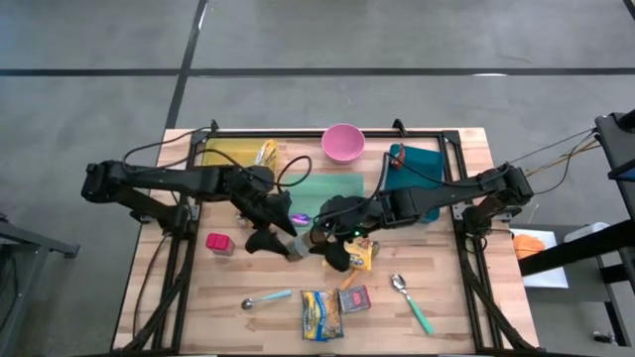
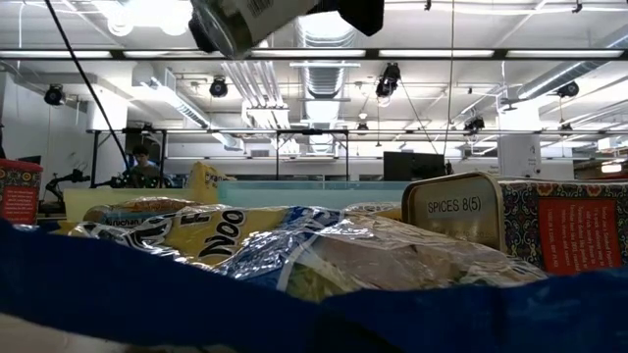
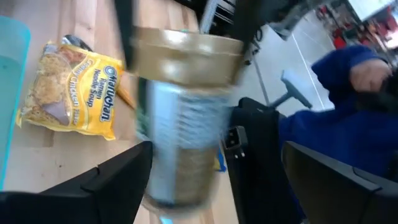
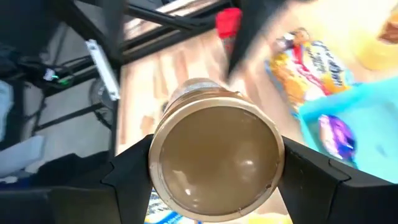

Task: Pick & Place Food Item
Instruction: Put the gold seasoning bottle into the blue bin

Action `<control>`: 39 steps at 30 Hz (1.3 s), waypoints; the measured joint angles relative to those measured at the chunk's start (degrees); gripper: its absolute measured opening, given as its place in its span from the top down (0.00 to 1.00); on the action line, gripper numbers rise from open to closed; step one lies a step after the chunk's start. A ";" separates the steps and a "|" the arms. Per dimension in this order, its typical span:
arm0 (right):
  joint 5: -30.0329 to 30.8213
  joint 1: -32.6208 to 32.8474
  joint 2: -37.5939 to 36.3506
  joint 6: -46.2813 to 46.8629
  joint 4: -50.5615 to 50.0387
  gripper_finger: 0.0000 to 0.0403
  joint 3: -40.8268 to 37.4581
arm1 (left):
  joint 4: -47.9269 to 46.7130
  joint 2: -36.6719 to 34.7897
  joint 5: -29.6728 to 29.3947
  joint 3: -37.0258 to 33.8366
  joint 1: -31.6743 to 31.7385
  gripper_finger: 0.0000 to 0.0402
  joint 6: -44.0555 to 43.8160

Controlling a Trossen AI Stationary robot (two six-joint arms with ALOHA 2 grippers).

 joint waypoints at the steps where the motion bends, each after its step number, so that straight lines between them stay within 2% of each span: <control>1: 0.40 -0.06 0.00 0.07 -0.60 0.33 0.00 | -0.77 -0.88 0.25 0.00 0.00 0.10 1.36; 6: 3.06 -0.58 -0.36 0.49 -4.90 0.33 0.04 | -1.45 -7.27 0.30 -0.61 0.00 0.10 6.11; 9: 3.84 -1.64 -1.33 2.90 -10.76 0.33 0.04 | -0.12 -10.53 -4.62 -1.59 -0.04 0.10 6.91; 12: 6.31 -2.59 -3.21 4.64 -16.73 0.33 0.07 | 6.12 -13.53 -8.73 -5.16 -0.11 0.10 7.09; 18: 10.05 -5.43 -9.24 8.26 -29.75 0.33 0.12 | 19.51 -15.99 -8.93 -15.17 0.17 0.10 7.40; 22: 11.05 -8.88 -13.62 10.62 -38.45 0.33 0.13 | 27.09 -15.20 -11.69 -20.87 0.22 0.10 6.46; 25: 11.15 -12.70 -16.61 11.77 -44.39 0.33 0.15 | 30.68 -15.03 -16.11 -23.38 0.22 0.10 6.02; 28: 12.37 -17.20 -18.91 13.03 -49.24 0.33 0.15 | 30.92 -15.05 -23.52 -24.73 0.26 0.10 5.46; 33: 10.53 -25.13 -21.51 13.03 -52.34 0.33 -1.51 | 29.89 -15.06 -29.68 -25.30 0.44 0.10 3.84; 39: 5.95 -30.18 -21.87 12.31 -52.52 0.33 -6.12 | 29.78 -15.21 -28.40 -24.83 0.47 0.10 4.24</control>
